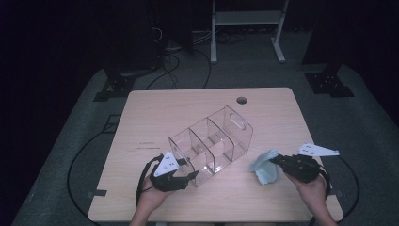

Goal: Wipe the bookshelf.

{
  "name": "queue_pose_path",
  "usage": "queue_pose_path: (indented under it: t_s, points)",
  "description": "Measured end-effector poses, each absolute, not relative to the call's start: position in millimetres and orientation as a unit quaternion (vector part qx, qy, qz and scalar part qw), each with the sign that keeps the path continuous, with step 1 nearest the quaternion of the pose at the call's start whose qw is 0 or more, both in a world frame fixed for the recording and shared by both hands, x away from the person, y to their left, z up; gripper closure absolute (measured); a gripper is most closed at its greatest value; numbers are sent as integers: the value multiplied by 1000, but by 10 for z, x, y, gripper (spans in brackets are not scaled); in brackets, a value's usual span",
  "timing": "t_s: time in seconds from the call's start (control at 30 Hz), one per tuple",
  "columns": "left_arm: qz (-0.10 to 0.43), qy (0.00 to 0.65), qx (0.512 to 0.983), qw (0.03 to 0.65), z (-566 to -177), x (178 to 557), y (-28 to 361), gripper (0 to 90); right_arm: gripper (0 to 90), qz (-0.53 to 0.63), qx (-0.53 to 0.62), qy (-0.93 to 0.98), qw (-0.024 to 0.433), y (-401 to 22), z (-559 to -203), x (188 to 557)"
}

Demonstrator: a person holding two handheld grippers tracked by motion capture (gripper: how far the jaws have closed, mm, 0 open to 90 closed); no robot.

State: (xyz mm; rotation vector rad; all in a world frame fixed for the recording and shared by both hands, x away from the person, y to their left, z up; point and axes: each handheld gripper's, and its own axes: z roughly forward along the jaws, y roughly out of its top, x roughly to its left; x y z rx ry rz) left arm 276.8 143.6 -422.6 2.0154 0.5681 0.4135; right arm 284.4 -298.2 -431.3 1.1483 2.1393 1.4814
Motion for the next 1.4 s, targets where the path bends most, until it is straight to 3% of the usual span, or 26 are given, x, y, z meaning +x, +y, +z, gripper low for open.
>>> queue_pose_path:
  t_s: [0.23,0.43,0.63,0.9,1.0,1.1,1.2,1.4]
  points:
    - [170,233,828,481,-4226,2766,1433,438,827,493,434,738,154,-3376,-4322,2742]
    - [171,231,829,481,-4226,2768,1431,436,823,468,471,735,136,-3525,-4504,3045]
    - [171,231,828,482,-4229,2766,1432,429,733,447,502,726,144,-3604,-4561,3394]
    - [173,238,828,478,-4226,2765,1417,385,628,442,511,721,151,-3677,-4514,3376]
    - [174,237,827,479,-4231,2766,1415,385,633,446,512,718,151,-3700,-4523,3347]
    - [174,235,829,477,-4234,2770,1404,386,728,445,510,721,146,-3707,-4559,3338]
    - [173,234,829,477,-4235,2768,1401,389,733,447,515,716,149,-3692,-4586,3352]
    - [175,235,828,478,-4235,2767,1404,394,620,444,526,707,160,-3671,-4572,3386]
